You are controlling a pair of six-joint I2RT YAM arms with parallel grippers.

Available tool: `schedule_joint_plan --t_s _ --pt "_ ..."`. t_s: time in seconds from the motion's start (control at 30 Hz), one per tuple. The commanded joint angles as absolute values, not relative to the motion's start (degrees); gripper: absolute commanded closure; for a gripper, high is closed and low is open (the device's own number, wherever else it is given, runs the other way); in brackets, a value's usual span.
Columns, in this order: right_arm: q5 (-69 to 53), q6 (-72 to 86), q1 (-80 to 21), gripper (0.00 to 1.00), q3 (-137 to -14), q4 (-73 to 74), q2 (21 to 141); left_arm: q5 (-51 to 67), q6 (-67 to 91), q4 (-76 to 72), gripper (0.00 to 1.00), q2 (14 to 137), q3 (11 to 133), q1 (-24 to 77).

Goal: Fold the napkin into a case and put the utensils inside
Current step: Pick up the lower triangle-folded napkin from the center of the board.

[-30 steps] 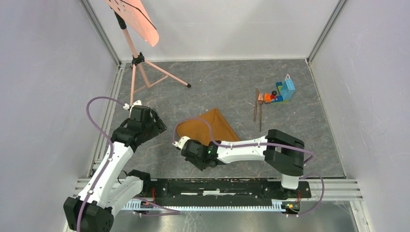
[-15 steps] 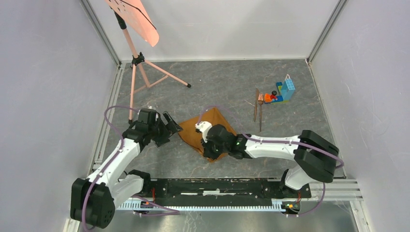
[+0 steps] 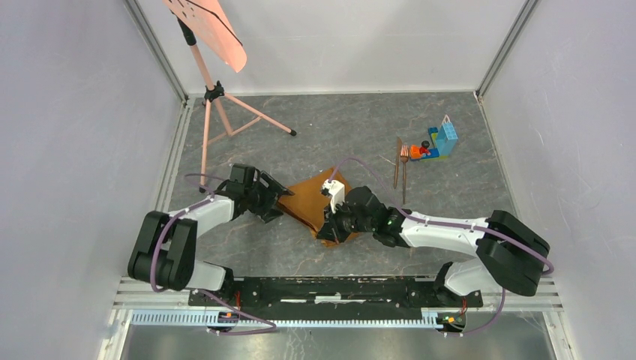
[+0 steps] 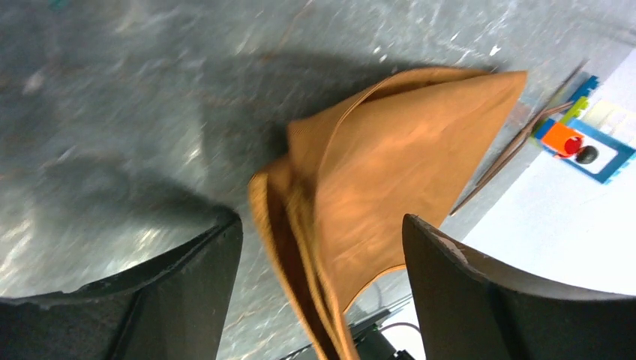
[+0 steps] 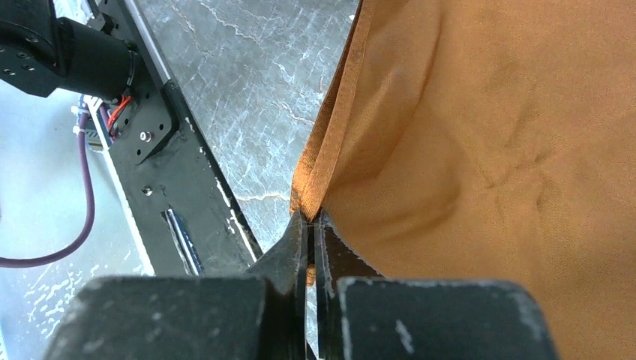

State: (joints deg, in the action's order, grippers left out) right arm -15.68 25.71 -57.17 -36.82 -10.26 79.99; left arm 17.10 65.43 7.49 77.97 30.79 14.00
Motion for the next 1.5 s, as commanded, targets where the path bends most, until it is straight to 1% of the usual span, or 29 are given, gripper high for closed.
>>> schedule_joint_plan --t_s 0.0,0.1,0.17,0.27,0.4,0.53,0.57,0.67,0.77,0.83,0.9,1.1,1.27,1.47 --pt "-18.0 26.4 -56.6 1.0 -35.4 -14.7 78.0 15.1 66.9 0.2 0.19 85.4 32.1 13.9" --pt "-18.1 26.3 -56.3 1.0 -34.7 -15.2 77.9 14.7 66.0 -2.2 0.26 88.3 32.3 13.8" --pt "-18.1 25.9 -56.3 1.0 -34.3 -15.2 77.8 13.8 64.7 -1.8 0.34 88.9 32.5 13.8" --pt "-18.3 25.9 -56.3 1.0 -33.8 -15.4 77.7 10.4 63.2 1.3 0.39 87.4 32.3 13.8" --pt "-18.9 26.1 -56.3 1.0 -33.6 -16.1 78.1 7.3 61.6 3.9 0.4 84.9 32.2 13.8" --pt "-19.2 26.3 -56.3 1.0 -33.3 -16.7 78.2 7.5 60.3 4.1 0.47 84.9 32.5 13.8" --pt "-19.1 26.3 -56.4 1.0 -33.3 -16.8 78.2 7.9 60.1 4.1 0.47 84.8 32.6 13.8" --pt "-19.2 26.2 -56.3 1.0 -33.4 -16.6 78.3 9.2 58.9 2.7 0.34 83.3 31.5 13.8" --pt "-19.1 26.1 -56.3 1.0 -33.4 -16.5 78.1 9.8 58.6 1.0 0.28 80.4 29.5 13.8" --pt "-19.1 26.0 -56.3 1.0 -33.5 -16.4 77.8 9.6 58.6 0.2 0.27 78.3 27.4 13.8" --pt "-19.1 26.1 -56.3 1.0 -33.5 -16.4 77.6 9.8 59.2 -4.0 0.27 76.8 25.0 13.8" --pt "-19.2 26.2 -56.3 1.0 -33.5 -16.4 77.3 12.5 60.1 -10.1 0.37 79.7 24.7 13.7" --pt "-19.5 26.4 -56.2 1.0 -33.1 -16.9 77.1 12.0 58.6 -13.1 0.43 81.3 25.3 13.5" --pt "-20.8 27.0 -56.3 1.0 -31.5 -18.6 77.3 9.8 55.4 -10.9 0.63 78.5 24.8 13.4"
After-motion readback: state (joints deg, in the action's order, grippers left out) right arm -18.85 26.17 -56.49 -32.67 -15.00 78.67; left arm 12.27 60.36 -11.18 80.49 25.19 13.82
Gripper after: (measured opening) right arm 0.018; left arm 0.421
